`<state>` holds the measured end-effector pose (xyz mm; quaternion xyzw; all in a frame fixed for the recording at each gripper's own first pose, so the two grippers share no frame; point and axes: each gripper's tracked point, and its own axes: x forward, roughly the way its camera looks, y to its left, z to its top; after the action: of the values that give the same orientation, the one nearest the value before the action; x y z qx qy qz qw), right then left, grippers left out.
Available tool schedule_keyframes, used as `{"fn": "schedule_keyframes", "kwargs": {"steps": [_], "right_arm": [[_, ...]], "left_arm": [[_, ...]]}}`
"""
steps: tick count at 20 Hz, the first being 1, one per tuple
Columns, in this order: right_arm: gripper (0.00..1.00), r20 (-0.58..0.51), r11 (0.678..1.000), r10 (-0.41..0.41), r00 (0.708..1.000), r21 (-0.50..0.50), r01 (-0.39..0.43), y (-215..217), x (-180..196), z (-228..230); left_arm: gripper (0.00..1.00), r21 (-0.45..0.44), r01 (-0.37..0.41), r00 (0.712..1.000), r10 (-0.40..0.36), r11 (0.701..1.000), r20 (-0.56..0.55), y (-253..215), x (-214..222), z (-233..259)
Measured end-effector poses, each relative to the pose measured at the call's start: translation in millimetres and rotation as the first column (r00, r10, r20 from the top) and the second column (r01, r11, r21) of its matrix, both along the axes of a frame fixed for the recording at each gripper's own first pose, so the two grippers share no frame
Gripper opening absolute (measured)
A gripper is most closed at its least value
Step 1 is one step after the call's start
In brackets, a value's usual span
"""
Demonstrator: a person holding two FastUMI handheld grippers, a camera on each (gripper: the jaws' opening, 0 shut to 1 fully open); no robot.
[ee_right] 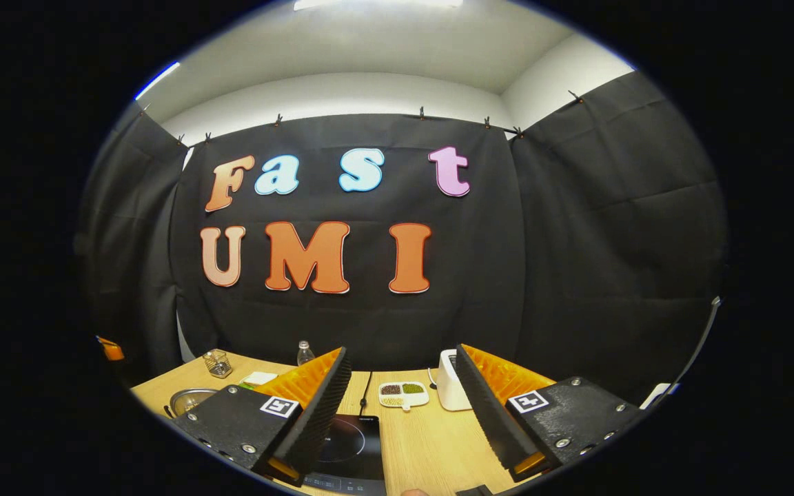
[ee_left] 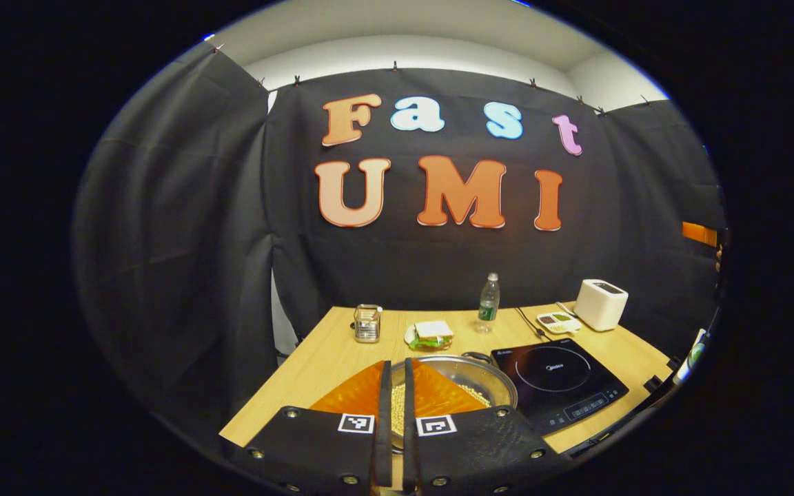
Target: First push the handle of the pot to place it horizontally, then grasp the pot with both hands and set it on the induction cooktop.
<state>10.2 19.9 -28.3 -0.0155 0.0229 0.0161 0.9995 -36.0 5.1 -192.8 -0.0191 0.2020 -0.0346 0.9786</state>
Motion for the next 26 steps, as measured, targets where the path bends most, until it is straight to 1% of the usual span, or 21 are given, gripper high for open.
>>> {"fn": "schedule_keyframes", "kwargs": {"steps": [5,8,13,14,15,20,24,25,26], "right_arm": [[0.95,-0.026,1.000,0.010,1.000,-0.004,-0.011,5,4,-11],[0.95,-0.034,1.000,0.011,0.999,-0.007,-0.011,5,7,-17],[0.95,-0.066,1.000,0.006,0.998,-0.008,-0.006,3,12,-30],[0.95,-0.070,1.000,0.005,0.998,-0.008,-0.005,4,13,-31],[1.00,-0.074,1.000,0.004,0.997,-0.008,-0.005,4,14,-34],[1.00,-0.083,1.000,0.008,0.996,-0.014,-0.009,6,16,-39],[1.00,-0.099,1.000,0.007,0.995,-0.021,-0.009,7,18,-44],[0.95,-0.102,1.000,0.005,0.995,-0.020,-0.007,8,19,-45],[0.95,-0.107,1.000,0.005,0.994,-0.020,-0.007,9,20,-47]], "left_arm": [[0.07,-0.010,0.007,0.992,-0.008,1.000,-0.125,-14,-21,-56],[0.08,-0.017,0.001,0.980,-0.004,1.000,-0.199,-15,-33,-90],[0.08,-0.041,-0.003,0.953,-0.010,0.999,-0.301,-20,-50,-133],[0.08,-0.046,0.000,0.949,-0.015,0.999,-0.316,-23,-55,-142],[0.08,-0.050,0.007,0.944,-0.023,0.999,-0.328,-26,-60,-150],[0.08,-0.079,0.006,0.914,-0.038,0.997,-0.404,-33,-76,-182],[0.08,-0.072,0.000,0.898,-0.032,0.997,-0.439,-29,-79,-204],[0.08,-0.070,-0.001,0.893,-0.031,0.998,-0.449,-28,-78,-210],[0.08,-0.069,-0.001,0.888,-0.031,0.998,-0.459,-27,-78,-216]]}}
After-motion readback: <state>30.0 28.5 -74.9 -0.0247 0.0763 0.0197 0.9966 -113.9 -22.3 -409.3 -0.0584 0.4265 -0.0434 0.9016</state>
